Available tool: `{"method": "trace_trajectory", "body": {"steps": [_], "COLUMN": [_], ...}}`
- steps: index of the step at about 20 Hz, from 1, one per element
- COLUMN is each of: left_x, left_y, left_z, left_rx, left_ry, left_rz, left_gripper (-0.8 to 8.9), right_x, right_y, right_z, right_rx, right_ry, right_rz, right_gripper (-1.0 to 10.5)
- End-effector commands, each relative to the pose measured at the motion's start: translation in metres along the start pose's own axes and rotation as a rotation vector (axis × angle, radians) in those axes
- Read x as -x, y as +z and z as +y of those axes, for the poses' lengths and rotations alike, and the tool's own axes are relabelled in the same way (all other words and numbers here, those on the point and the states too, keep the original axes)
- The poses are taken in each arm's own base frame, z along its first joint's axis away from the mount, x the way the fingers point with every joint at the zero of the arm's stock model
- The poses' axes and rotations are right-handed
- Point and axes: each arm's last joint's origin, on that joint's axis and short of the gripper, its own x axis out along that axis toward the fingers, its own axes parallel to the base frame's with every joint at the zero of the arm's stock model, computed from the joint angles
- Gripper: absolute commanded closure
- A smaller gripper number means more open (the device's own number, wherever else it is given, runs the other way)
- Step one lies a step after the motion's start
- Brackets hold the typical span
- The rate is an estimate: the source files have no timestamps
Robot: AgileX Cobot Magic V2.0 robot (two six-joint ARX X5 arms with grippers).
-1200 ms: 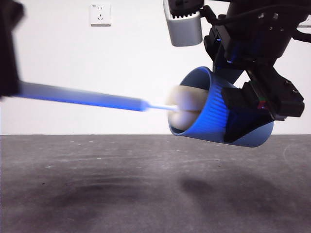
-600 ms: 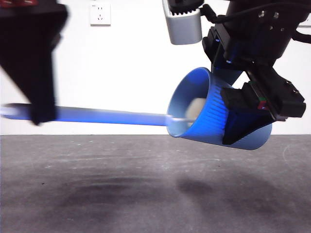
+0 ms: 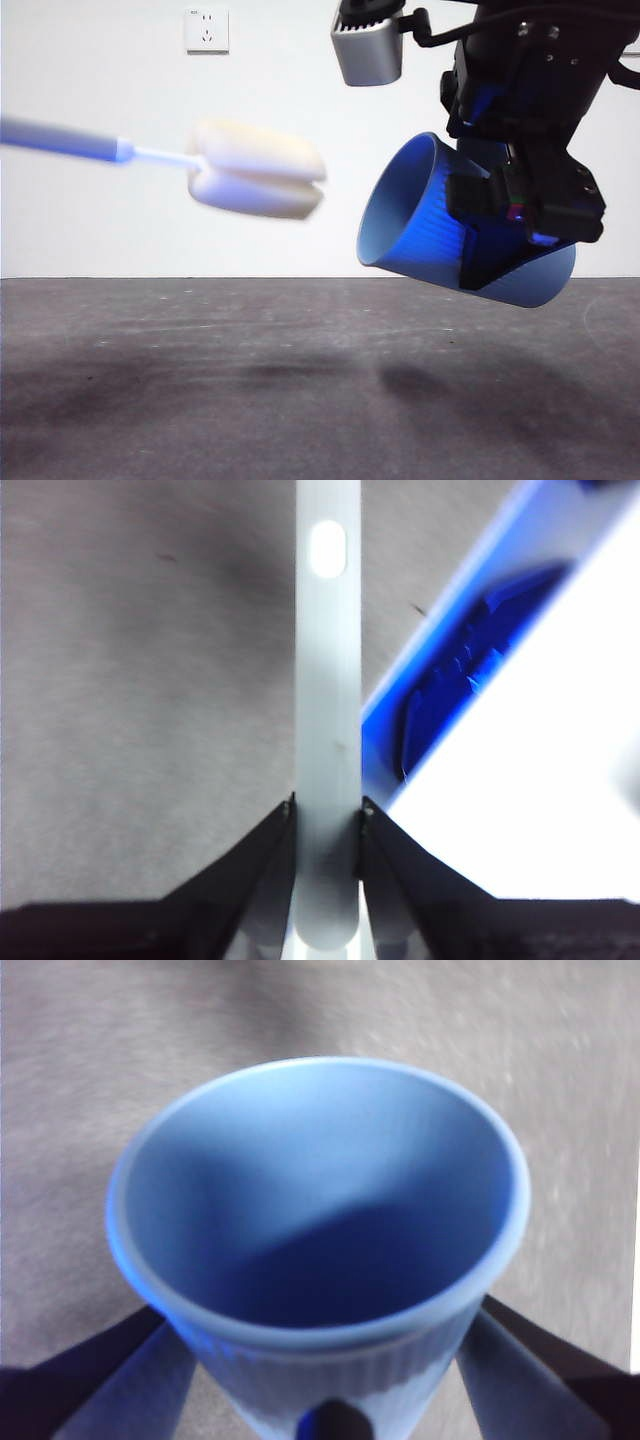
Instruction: Pick up the cup brush,pick up the cup,insert the brush into the cup,clean the cup,put the cup brush back,put the cup back to the fixed position on the table
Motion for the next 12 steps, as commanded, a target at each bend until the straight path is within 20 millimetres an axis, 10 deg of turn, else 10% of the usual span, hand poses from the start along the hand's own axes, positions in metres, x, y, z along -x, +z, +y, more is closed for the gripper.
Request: {"method": "trace_trajectory", "body": {"steps": [1, 12], "left_x": [0.007, -0.009], "left_y": [-0.011, 0.047], "left_z": [0.002, 0.016], "left_rx": [0.101, 0.629], "left_ry": [0.012, 0.165], "left_rz": [-0.013, -0.376], "left_gripper": [8.22, 8.23], "right_x": [0.005, 0.079], "right_y": [0.000, -0.031], "right_z": [-0.004, -0.044], "right_rx": [-0.166, -0.912], "right_ry": [-0.027, -0.038], "right_rz": [-0.012, -0.397], "right_gripper": [9.6, 9.6]}}
